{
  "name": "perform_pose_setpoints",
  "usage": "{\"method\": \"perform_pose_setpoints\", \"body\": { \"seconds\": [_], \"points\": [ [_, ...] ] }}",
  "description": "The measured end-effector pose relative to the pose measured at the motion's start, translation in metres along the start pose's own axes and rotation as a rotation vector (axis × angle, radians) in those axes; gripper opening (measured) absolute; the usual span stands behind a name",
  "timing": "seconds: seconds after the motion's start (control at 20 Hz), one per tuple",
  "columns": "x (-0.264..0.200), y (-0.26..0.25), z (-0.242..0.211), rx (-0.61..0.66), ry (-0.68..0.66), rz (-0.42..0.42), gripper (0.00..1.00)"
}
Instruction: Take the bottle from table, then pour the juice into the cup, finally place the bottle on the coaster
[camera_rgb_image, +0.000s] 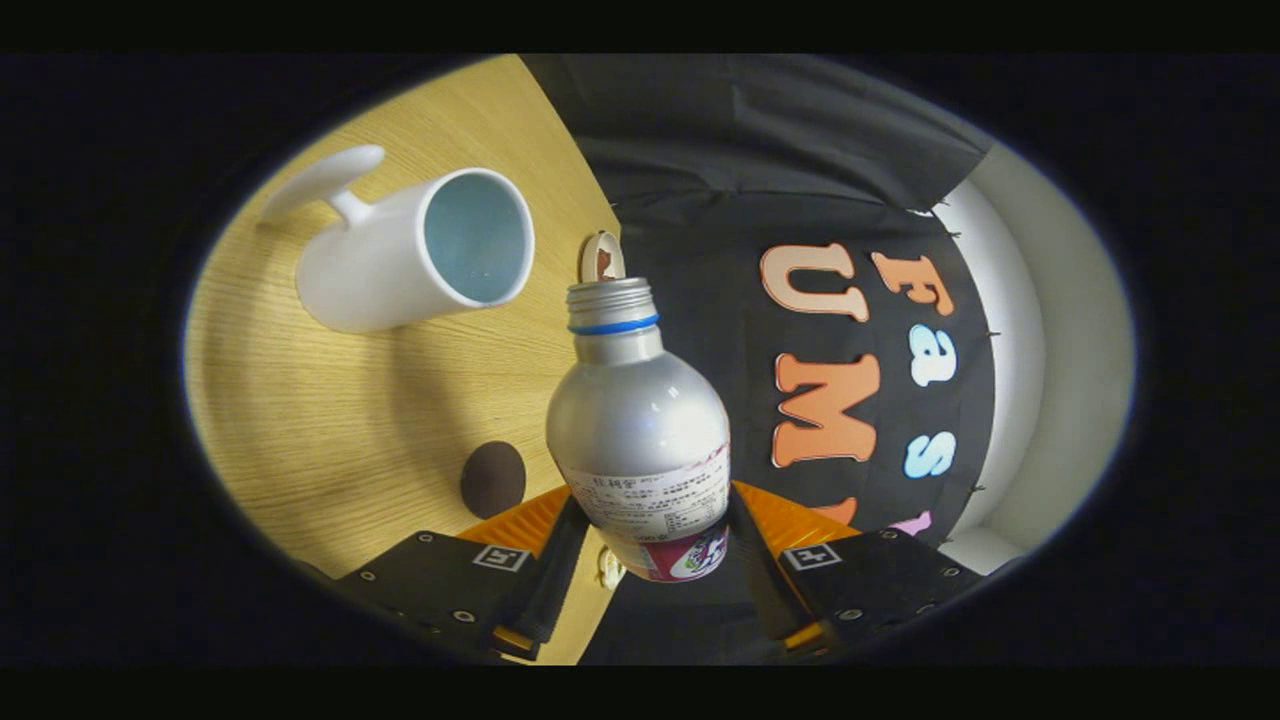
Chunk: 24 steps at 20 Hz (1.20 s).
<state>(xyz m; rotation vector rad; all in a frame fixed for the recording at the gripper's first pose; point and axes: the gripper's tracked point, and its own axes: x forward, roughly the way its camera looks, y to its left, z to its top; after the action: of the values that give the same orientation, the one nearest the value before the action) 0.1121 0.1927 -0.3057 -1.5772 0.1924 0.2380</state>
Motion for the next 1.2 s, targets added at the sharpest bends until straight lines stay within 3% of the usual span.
{"method": "perform_pose_setpoints", "body": {
  "seconds": [0.4, 1.2],
  "points": [
    [0.001, -0.015, 0.005, -0.103, -0.028, -0.030, 0.77],
    [0.003, -0.033, 0.007, -0.174, -0.040, -0.056, 0.77]
  ]
}}
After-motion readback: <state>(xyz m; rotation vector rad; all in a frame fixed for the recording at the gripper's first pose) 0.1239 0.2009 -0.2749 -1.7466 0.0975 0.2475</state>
